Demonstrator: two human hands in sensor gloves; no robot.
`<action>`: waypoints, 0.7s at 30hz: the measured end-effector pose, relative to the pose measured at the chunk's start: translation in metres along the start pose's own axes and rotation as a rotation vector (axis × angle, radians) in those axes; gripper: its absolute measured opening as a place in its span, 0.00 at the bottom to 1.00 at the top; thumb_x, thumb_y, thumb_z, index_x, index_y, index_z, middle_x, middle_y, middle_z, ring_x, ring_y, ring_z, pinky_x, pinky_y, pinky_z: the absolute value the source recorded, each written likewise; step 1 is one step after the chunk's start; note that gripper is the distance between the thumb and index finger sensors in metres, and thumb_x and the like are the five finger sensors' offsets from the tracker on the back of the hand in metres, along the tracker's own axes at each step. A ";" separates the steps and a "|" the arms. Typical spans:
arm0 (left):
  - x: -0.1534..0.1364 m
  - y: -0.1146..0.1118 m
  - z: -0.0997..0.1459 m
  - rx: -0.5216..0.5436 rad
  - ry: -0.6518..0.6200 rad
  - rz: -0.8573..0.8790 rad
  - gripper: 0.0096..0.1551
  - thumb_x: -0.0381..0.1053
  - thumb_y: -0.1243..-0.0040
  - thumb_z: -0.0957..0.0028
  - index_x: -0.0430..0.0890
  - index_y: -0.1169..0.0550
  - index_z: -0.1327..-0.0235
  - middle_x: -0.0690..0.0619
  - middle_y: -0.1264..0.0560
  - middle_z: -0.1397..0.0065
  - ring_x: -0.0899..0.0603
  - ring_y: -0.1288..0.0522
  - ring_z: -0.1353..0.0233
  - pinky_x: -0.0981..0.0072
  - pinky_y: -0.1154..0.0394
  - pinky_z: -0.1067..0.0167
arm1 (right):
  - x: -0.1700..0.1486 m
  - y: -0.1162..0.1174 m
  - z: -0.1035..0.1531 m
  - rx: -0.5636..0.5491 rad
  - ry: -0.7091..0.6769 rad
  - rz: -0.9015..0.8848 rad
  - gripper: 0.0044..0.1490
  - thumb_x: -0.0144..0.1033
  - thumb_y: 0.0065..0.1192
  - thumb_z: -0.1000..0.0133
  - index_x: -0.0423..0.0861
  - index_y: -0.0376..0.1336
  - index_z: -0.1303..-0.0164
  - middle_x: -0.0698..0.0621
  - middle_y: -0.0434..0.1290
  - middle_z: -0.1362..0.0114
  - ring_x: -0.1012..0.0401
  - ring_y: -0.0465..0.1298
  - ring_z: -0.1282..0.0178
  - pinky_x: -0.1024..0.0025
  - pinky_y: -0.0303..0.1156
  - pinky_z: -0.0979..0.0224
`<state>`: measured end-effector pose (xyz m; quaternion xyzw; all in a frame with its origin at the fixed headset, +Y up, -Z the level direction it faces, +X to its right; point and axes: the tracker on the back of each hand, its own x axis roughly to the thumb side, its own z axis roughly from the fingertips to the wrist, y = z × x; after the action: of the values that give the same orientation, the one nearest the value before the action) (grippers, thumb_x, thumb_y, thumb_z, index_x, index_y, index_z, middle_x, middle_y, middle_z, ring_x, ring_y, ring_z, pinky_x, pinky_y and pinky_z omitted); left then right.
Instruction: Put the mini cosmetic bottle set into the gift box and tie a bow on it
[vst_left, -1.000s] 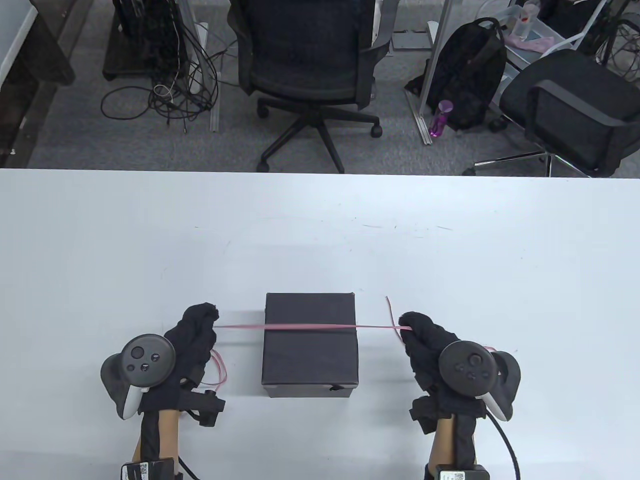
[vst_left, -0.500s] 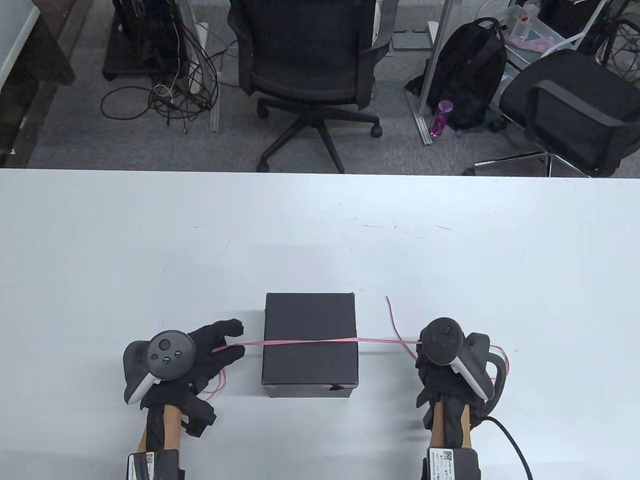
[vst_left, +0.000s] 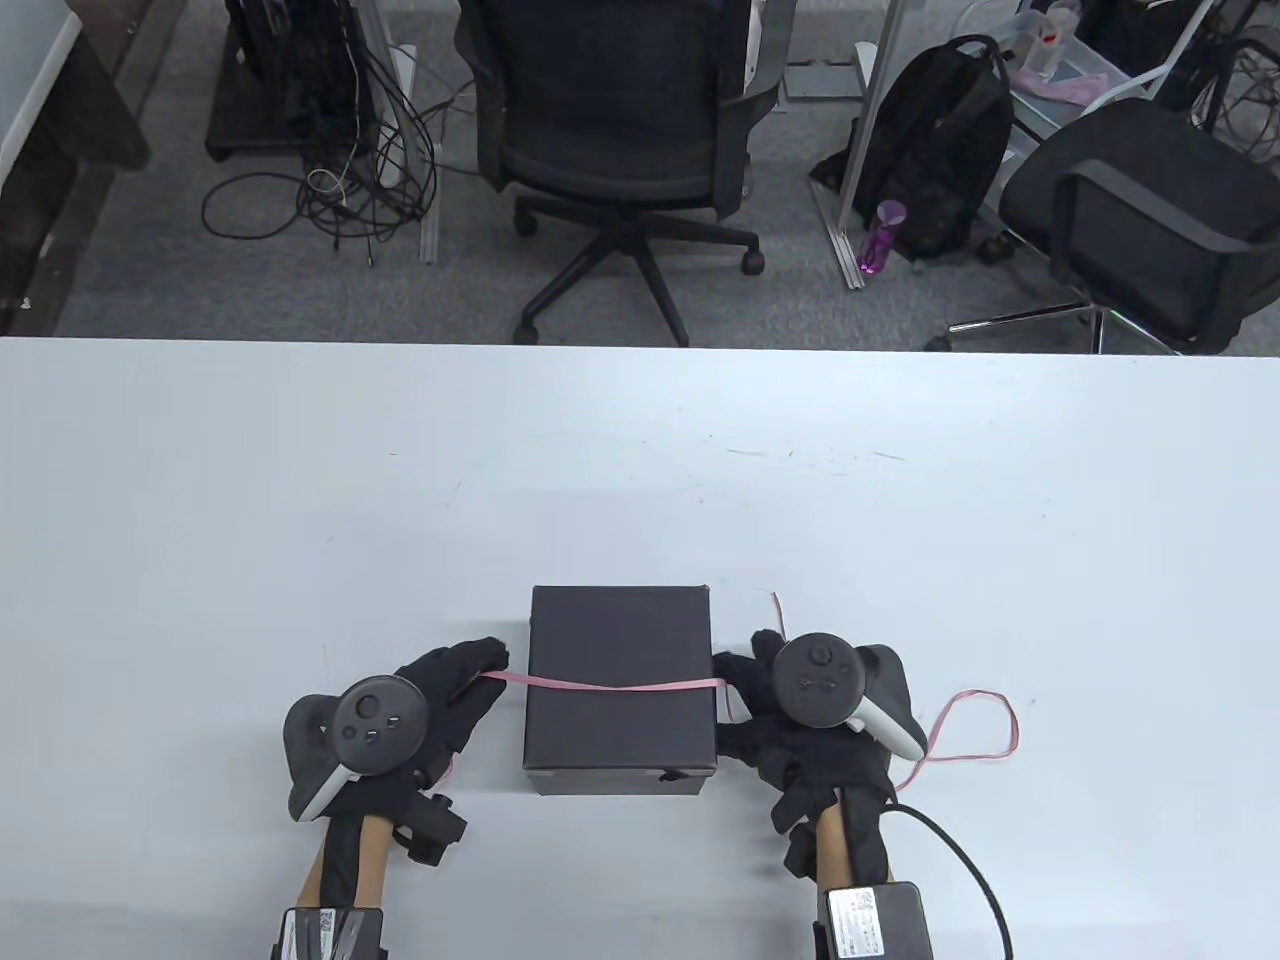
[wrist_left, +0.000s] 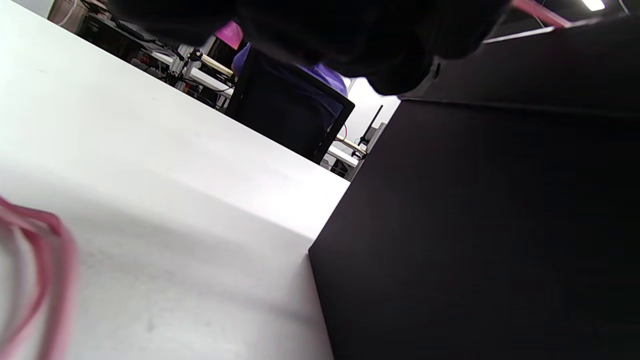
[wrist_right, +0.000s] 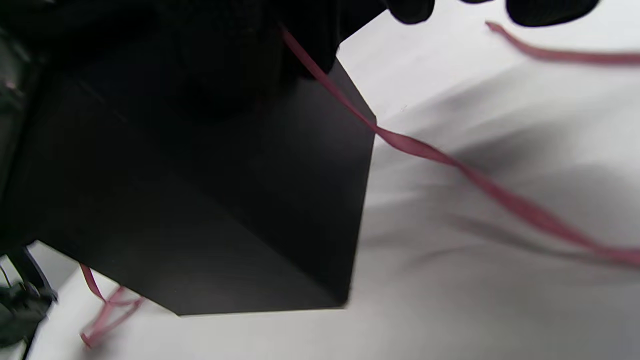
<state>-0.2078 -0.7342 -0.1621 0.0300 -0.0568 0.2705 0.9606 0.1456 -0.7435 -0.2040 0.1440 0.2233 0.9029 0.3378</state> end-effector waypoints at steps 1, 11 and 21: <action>0.000 -0.001 0.000 0.008 0.005 -0.003 0.24 0.63 0.48 0.40 0.60 0.22 0.34 0.65 0.20 0.56 0.54 0.20 0.67 0.62 0.18 0.61 | -0.002 0.000 0.000 -0.032 -0.003 -0.037 0.25 0.30 0.56 0.36 0.32 0.65 0.32 0.17 0.46 0.19 0.21 0.44 0.27 0.23 0.53 0.31; -0.002 -0.016 -0.001 0.061 0.141 -0.075 0.25 0.58 0.56 0.36 0.54 0.26 0.30 0.64 0.20 0.60 0.56 0.22 0.73 0.64 0.19 0.69 | -0.005 0.004 0.004 -0.331 0.030 -0.175 0.24 0.22 0.47 0.39 0.27 0.59 0.36 0.26 0.73 0.38 0.66 0.78 0.70 0.70 0.81 0.64; 0.012 -0.053 -0.004 -0.074 0.123 -0.271 0.25 0.58 0.59 0.36 0.54 0.28 0.30 0.64 0.20 0.61 0.56 0.23 0.74 0.64 0.20 0.71 | 0.010 0.027 -0.008 -0.359 0.022 0.309 0.30 0.28 0.44 0.37 0.30 0.57 0.26 0.43 0.78 0.55 0.68 0.76 0.77 0.74 0.79 0.72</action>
<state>-0.1698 -0.7728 -0.1660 -0.0149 -0.0031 0.1373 0.9904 0.1201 -0.7574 -0.1958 0.1043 0.0383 0.9706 0.2135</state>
